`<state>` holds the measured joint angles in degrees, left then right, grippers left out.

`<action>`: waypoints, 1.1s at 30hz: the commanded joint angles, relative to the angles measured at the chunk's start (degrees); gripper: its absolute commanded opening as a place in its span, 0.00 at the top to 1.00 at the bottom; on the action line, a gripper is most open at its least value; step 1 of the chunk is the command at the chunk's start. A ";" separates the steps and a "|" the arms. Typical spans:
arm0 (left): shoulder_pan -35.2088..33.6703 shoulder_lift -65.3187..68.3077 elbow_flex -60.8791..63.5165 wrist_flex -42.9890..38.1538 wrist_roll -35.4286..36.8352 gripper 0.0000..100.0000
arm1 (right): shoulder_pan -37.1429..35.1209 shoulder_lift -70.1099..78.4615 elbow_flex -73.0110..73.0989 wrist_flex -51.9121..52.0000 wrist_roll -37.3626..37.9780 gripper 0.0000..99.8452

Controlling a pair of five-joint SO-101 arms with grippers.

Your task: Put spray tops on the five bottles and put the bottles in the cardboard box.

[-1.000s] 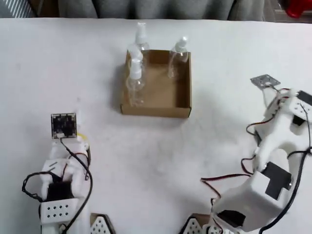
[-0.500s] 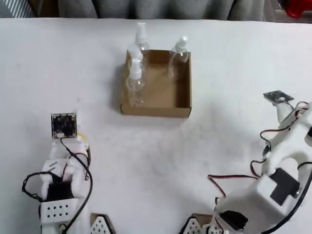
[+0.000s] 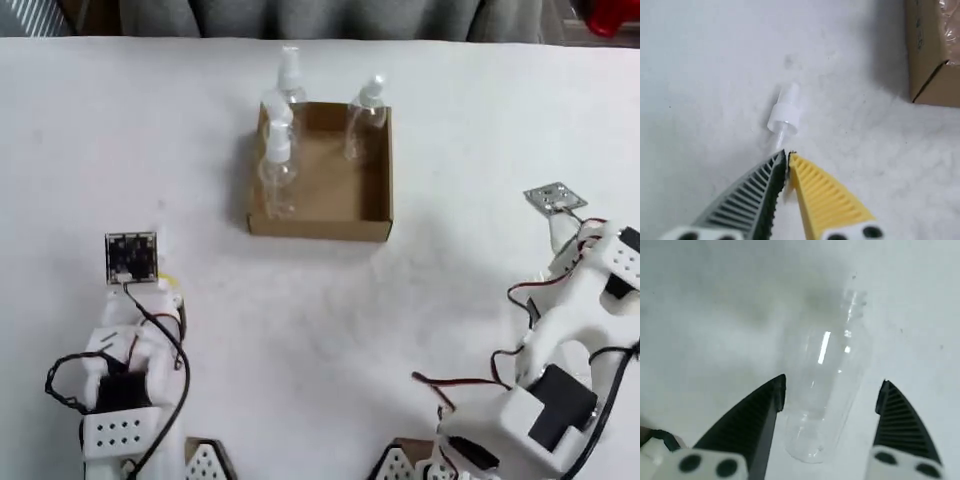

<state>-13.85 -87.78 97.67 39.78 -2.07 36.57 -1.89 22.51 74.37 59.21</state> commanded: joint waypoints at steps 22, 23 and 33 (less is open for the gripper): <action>0.48 -0.66 -0.26 0.44 -0.53 0.98 | -0.66 2.59 -0.44 -3.21 4.22 0.75; 0.48 -0.66 -0.26 0.44 -0.53 0.98 | -0.66 2.59 -0.44 -3.21 4.40 0.75; 0.48 -0.66 -0.26 0.44 -0.53 0.98 | 0.40 4.35 -0.62 -4.26 6.86 0.75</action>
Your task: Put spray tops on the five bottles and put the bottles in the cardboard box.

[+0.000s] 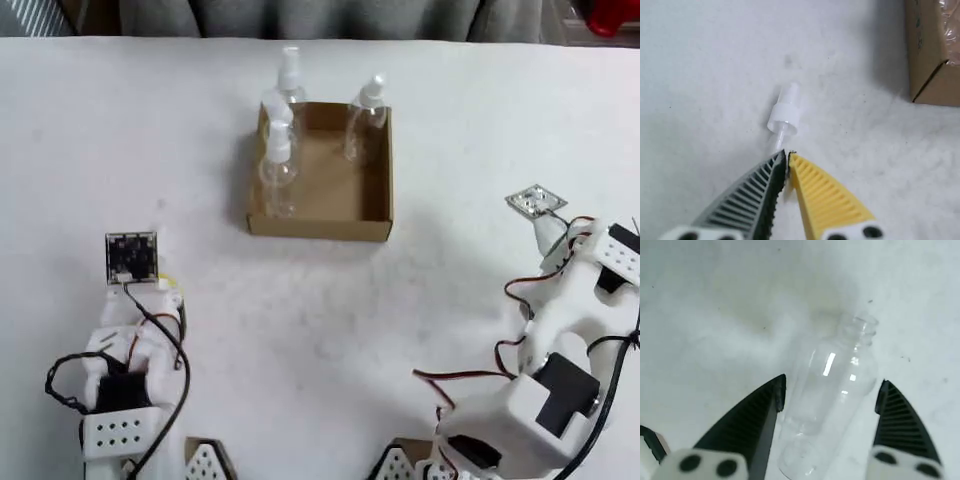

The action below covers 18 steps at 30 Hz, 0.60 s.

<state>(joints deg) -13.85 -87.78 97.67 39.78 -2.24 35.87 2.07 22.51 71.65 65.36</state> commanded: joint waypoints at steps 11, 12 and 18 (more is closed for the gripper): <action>0.48 -0.66 -0.26 0.35 -0.35 0.98 | 1.36 3.82 -2.90 -3.38 0.70 0.75; 0.48 -0.66 -0.26 0.35 -0.35 0.98 | 1.36 3.82 -3.25 -3.03 0.70 0.75; 0.48 -0.66 -0.26 0.26 -0.35 0.98 | 1.27 3.82 -3.78 -2.86 0.70 0.95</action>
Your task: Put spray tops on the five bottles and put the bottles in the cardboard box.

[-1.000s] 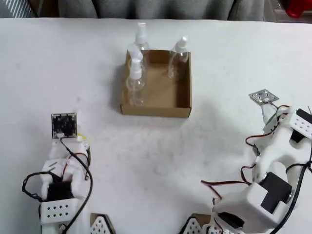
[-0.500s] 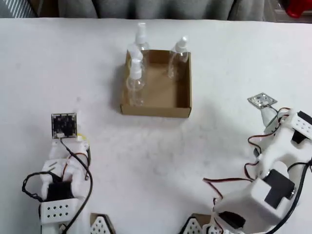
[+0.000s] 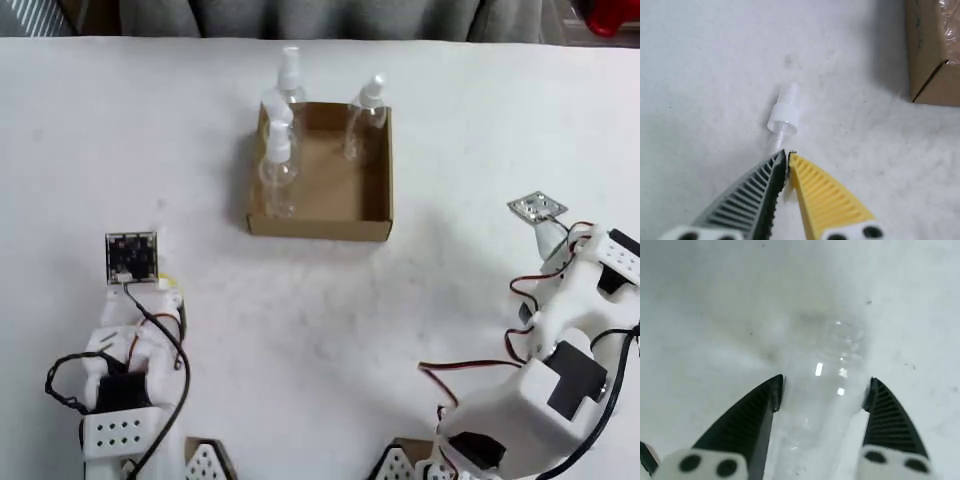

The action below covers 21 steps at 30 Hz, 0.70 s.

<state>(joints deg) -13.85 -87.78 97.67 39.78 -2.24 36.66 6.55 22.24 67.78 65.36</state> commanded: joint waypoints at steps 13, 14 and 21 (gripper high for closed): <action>0.48 -0.84 -0.26 0.18 -0.18 0.98 | -2.86 -14.02 -3.08 10.33 -13.71 0.98; 0.48 -0.84 -0.26 0.26 -0.09 0.98 | -3.65 -15.52 -3.08 11.47 -15.47 0.98; -4.62 -0.57 -8.44 7.65 0.18 0.98 | -7.87 -18.86 -2.90 16.48 -31.30 0.98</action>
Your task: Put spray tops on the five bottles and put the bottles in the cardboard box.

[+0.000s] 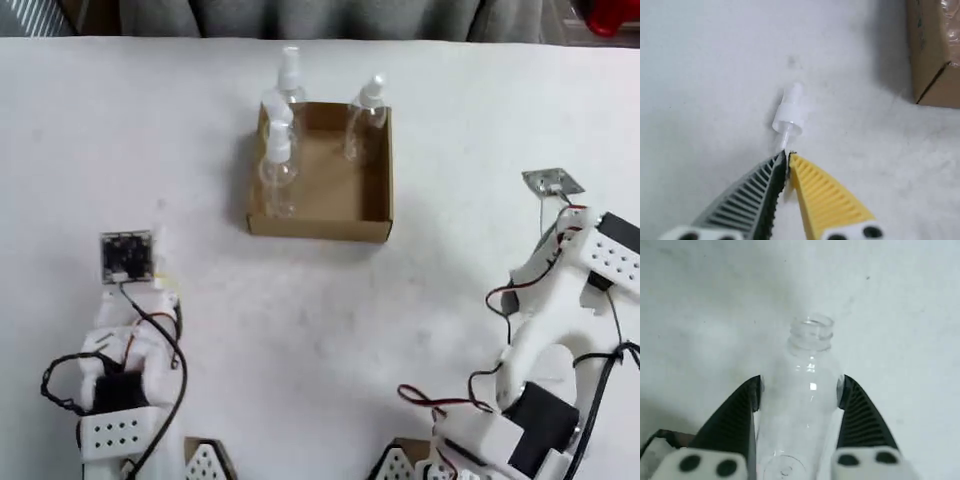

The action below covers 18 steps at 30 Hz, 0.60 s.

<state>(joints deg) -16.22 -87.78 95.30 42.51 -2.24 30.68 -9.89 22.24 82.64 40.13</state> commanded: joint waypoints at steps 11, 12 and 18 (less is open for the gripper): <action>-2.86 -0.48 -27.87 22.24 -0.26 0.98 | -10.33 -0.84 12.92 -17.63 -25.93 0.98; -2.86 -0.48 -28.84 22.86 -0.26 0.98 | -10.07 -0.84 14.07 -19.30 -26.02 0.98; -5.32 4.53 -34.64 23.74 -0.35 0.98 | -10.33 -0.84 16.09 -22.11 -26.20 0.98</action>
<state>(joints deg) -19.38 -87.52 66.55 66.33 -2.24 21.19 -9.98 38.33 61.80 14.46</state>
